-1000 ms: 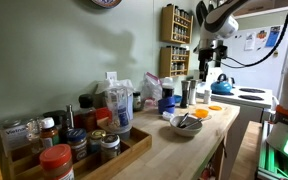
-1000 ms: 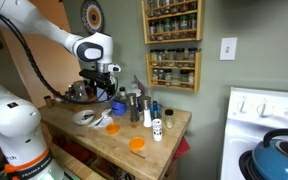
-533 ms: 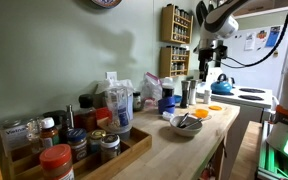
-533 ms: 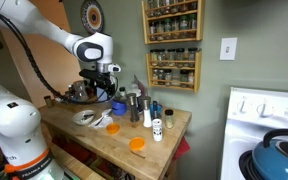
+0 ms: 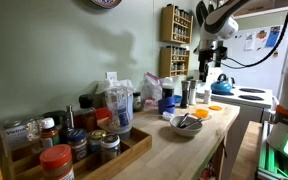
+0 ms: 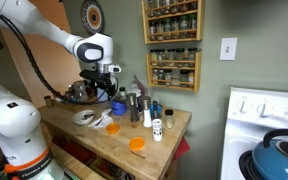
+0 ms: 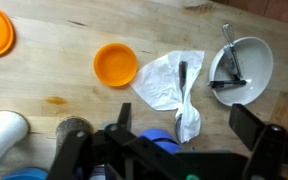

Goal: Pick up the orange bowl and put it in the blue stacked bowl

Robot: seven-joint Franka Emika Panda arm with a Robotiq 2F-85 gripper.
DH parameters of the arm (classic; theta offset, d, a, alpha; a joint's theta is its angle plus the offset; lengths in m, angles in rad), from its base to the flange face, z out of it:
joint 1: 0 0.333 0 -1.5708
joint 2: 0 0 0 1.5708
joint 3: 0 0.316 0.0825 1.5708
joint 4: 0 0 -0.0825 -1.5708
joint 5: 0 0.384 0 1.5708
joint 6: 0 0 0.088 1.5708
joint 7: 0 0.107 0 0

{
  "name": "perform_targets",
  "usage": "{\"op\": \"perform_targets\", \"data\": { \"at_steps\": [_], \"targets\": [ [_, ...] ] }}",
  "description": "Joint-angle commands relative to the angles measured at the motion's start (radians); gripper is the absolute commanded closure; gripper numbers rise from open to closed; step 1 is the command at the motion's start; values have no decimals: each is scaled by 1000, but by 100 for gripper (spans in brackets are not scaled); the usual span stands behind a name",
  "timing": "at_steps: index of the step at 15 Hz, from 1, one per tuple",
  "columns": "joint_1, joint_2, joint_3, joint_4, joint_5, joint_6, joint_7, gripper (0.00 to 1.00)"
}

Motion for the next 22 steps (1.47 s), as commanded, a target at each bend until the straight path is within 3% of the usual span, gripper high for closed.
{"op": "perform_targets", "data": {
  "at_steps": [1,3,4,7,8,13,17,22],
  "targets": [
    [-39,28,-12,-93,-49,142,-3,0],
    [-60,63,-10,-153,-79,281,17,0],
    [-62,134,-16,-107,-83,325,24,0],
    [-74,218,-13,-126,-90,493,68,0],
    [-56,153,-23,-125,-71,425,30,0],
    [-54,174,-21,-112,-70,439,32,0],
    [-63,247,-37,-110,-71,403,10,0],
    [-56,319,-41,-111,0,465,-7,0]
  ]
}}
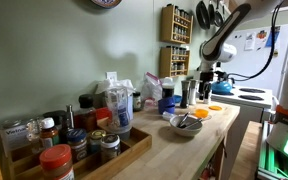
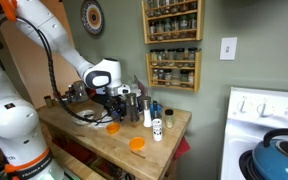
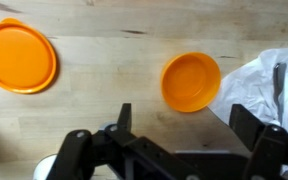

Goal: Pick up the orange bowl and put it in the blue stacked bowl

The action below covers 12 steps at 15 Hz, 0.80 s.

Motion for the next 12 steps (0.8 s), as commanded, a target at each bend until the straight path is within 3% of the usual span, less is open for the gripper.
{"op": "perform_targets", "data": {
  "at_steps": [1,9,11,12],
  "targets": [
    [7,59,-11,1,60,38,-37,0],
    [-11,85,11,5,37,15,-25,0],
    [2,108,10,7,87,24,-63,0],
    [2,118,14,7,89,36,-55,7]
  ]
}}
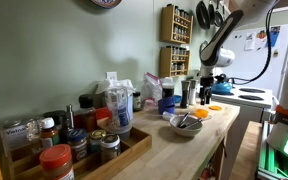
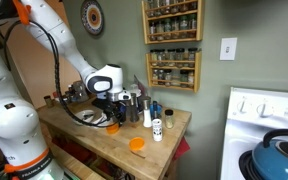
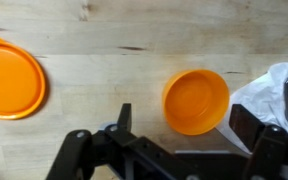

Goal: Pick up the orange bowl and put it in the blue stacked bowl

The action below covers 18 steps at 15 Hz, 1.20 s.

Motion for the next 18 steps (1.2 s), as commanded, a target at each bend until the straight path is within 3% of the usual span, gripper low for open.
{"op": "perform_targets", "data": {
  "at_steps": [1,3,12,18],
  "targets": [
    [6,36,11,0,68,21,-45,27],
    [4,49,15,0,95,32,-57,31],
    [-9,97,38,3,170,56,-102,99],
    [-14,95,47,3,179,63,-105,100]
  ]
}}
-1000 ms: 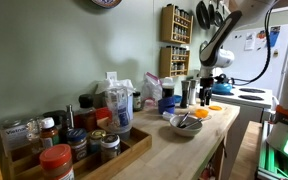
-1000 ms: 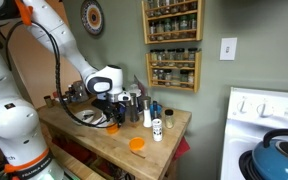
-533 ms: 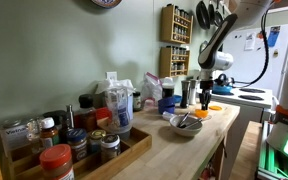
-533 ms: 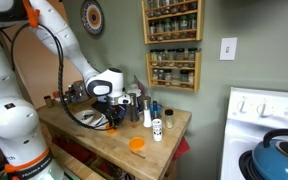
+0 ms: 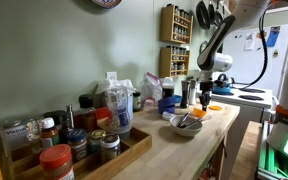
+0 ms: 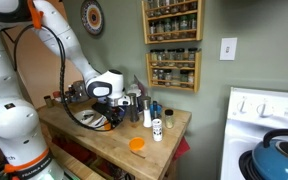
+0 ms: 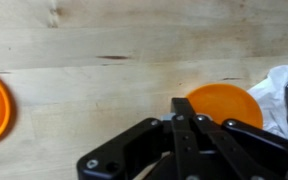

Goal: Pick up the orange bowl and put it in the blue stacked bowl

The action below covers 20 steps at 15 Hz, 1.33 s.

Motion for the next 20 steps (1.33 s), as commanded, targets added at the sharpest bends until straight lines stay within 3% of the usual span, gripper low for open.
{"op": "perform_targets", "data": {
  "at_steps": [1,3,11,12,13,15,20],
  "targets": [
    [-18,-8,11,1,19,-3,-27,74],
    [-22,-36,7,3,23,-21,-43,66],
    [-4,0,14,5,90,-33,-149,7],
    [-3,7,19,4,99,-36,-161,34],
    [-2,15,25,6,113,-41,-177,44],
    [-4,21,39,6,139,-38,-200,50],
    [-14,30,53,12,154,-35,-210,90]
  ]
}}
